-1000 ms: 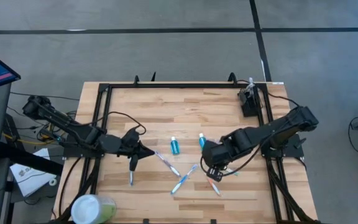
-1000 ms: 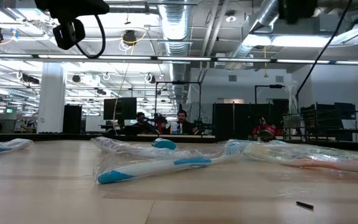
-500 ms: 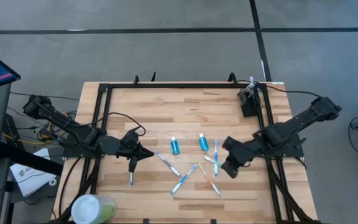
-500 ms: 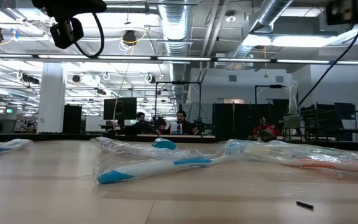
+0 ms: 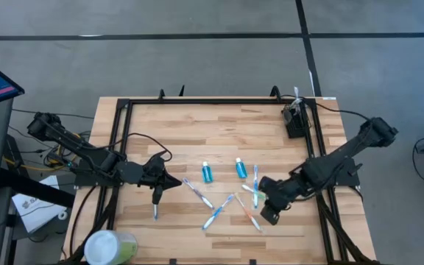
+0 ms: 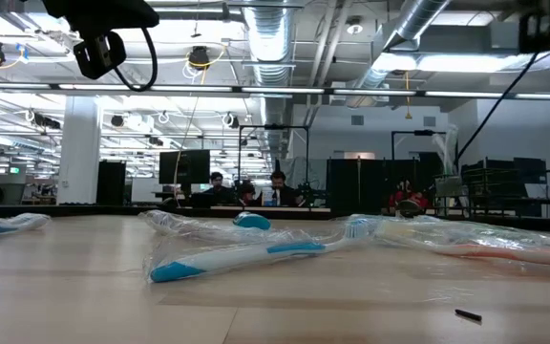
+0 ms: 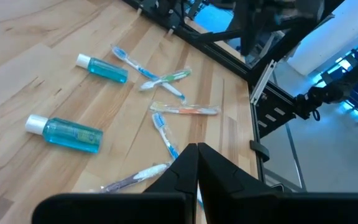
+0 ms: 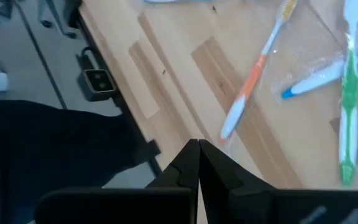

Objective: Pick & Place toothbrushing station
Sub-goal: Put the orange toothbrush into the right section of wire organizer

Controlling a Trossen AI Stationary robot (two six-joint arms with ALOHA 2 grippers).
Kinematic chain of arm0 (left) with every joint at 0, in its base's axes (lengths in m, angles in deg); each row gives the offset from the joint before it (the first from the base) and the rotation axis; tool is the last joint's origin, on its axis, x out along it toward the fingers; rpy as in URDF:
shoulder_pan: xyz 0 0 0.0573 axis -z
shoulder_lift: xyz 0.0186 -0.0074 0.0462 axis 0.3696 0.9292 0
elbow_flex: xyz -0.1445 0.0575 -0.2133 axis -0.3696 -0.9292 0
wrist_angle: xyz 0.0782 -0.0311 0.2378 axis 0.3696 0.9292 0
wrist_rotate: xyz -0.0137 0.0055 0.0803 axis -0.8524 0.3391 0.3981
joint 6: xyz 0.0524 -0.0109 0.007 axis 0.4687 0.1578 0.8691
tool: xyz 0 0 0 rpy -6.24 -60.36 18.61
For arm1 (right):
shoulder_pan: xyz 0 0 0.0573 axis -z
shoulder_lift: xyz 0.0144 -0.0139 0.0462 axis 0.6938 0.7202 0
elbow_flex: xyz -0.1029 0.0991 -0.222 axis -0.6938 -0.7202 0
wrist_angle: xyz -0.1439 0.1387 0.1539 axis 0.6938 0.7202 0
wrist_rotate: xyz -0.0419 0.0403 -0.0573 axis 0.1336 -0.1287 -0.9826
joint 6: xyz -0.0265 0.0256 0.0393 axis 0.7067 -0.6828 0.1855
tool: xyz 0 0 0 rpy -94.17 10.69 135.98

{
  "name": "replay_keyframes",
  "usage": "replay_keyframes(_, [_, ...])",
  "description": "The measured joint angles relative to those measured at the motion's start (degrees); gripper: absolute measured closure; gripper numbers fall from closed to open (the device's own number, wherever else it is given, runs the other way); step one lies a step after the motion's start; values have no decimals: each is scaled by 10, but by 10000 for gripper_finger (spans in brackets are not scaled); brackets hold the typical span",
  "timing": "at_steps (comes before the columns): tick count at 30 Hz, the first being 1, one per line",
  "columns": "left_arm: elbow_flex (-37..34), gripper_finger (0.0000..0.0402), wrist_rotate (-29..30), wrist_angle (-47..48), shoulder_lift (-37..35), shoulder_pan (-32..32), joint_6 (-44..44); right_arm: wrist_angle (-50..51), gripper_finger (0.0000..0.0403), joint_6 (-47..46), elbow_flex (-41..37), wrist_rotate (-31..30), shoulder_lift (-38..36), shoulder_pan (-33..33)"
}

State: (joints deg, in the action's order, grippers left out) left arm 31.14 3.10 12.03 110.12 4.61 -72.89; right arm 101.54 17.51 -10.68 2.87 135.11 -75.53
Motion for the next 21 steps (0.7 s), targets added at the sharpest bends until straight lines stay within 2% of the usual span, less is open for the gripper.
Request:
replay_keyframes(3, [0,400,-1,0,0,0,0,-40,403,11,1,2,34,3])
replay_keyframes(8, [0,400,-1,4,0,0,-11,-42,385,-20,0,6,90,23])
replay_keyframes(12, [0,400,-1,4,0,0,-11,-76,341,-3,2,2,127,46])
replay_keyframes(21, [0,400,0,3,0,0,-11,-66,234,40,31,4,221,95])
